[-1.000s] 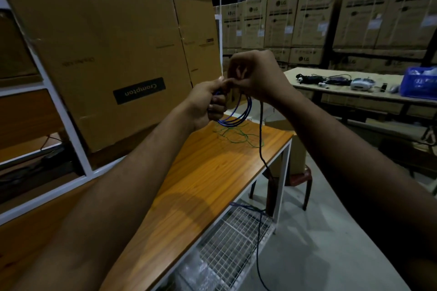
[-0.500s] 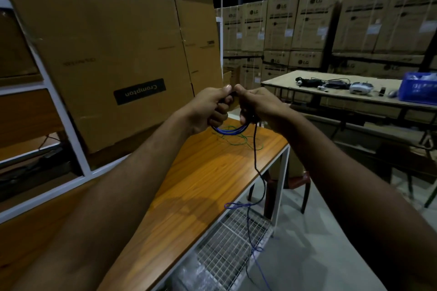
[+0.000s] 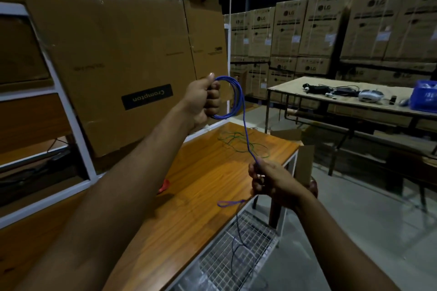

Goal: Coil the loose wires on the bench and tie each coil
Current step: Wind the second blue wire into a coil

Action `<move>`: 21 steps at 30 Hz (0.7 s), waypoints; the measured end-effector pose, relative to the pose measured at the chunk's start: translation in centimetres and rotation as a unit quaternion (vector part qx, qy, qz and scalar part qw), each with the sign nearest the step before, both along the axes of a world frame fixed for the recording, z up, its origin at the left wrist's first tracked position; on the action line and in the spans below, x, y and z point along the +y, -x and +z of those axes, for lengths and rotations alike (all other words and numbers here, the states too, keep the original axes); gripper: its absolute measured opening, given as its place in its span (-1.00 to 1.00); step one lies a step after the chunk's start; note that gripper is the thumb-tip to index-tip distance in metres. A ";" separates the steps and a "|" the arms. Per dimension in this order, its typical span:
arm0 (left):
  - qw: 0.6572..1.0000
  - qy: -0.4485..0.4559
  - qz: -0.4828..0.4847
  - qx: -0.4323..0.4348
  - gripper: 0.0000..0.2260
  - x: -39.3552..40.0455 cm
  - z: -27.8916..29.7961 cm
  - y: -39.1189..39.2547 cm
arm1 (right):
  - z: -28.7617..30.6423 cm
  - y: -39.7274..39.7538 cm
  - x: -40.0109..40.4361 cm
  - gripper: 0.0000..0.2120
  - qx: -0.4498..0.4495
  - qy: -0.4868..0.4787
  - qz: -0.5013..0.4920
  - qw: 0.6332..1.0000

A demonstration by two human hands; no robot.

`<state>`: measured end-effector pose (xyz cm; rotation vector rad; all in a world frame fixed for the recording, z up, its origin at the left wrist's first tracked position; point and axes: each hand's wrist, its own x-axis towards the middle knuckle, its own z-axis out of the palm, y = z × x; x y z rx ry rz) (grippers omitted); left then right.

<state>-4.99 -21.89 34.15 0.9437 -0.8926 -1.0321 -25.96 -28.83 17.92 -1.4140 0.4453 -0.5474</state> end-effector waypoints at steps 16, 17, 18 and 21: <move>0.993 0.002 0.066 0.098 -0.61 -1.6 -2.2 -0.8 | 2.5 -2.1 0.8 -0.83 -0.259 -0.015 -0.300 0.918; 0.994 0.002 0.064 0.092 -0.61 -1.5 -2.2 -0.6 | 2.4 -2.1 0.8 -0.83 -0.232 -0.004 -0.335 0.913; 0.994 0.002 0.061 0.086 -0.61 -1.4 -2.2 -0.3 | 2.3 -2.3 0.7 -0.83 -0.192 0.000 -0.368 0.910; 0.997 0.006 0.043 0.071 -0.60 -1.4 -2.1 0.5 | 2.3 -3.1 0.1 -0.86 -0.020 0.016 -0.412 0.911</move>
